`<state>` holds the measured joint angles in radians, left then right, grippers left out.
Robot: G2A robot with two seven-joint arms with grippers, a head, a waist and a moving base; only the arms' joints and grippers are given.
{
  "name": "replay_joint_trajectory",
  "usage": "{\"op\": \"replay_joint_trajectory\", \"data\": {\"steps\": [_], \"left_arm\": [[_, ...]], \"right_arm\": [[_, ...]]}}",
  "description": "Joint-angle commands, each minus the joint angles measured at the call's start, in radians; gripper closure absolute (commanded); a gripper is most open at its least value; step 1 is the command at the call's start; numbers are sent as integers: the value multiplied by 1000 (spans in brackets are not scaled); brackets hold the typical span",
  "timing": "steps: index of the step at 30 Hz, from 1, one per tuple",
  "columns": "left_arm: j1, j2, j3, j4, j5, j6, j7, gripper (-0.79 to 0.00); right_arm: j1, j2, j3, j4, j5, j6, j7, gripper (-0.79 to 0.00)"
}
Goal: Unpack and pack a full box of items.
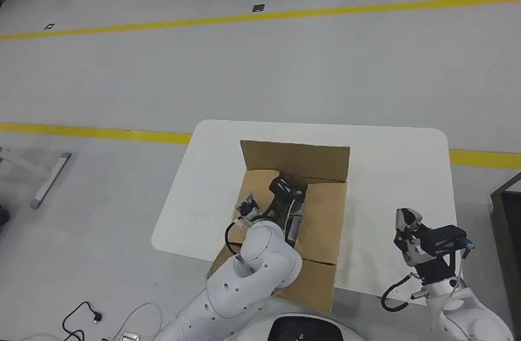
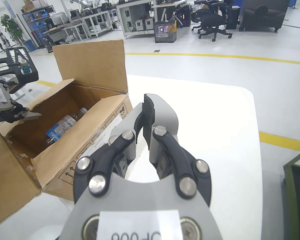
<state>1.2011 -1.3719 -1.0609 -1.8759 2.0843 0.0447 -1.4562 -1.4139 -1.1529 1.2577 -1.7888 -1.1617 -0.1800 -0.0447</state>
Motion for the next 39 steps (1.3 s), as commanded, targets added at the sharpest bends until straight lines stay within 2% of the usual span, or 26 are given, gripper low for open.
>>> {"op": "replay_joint_trajectory", "data": {"steps": [1,6,16,19,24,28,39], "left_arm": [[8,-2,-12,-14,-1,-3,3,0],[35,-6,-48,-47,-15,5,46,0],[66,-16,-149,-140,-200,16,90,0],[64,-21,-189,-162,-304,20,68,0],[31,-30,-282,-169,-551,60,-37,0],[13,-31,-329,-166,-658,69,-80,0],[5,-21,-415,-211,-760,50,-59,0]], "right_arm": [[-1,-1,0,-1,-1,1,-1,0],[-4,-4,-2,-3,-8,2,4,0],[-17,-9,10,3,6,8,-12,0],[-20,-10,23,19,41,4,-25,0],[-16,-12,49,60,91,-9,-33,0],[-12,-12,67,82,108,-20,-30,0],[2,-19,46,97,108,-40,-13,0]]}}
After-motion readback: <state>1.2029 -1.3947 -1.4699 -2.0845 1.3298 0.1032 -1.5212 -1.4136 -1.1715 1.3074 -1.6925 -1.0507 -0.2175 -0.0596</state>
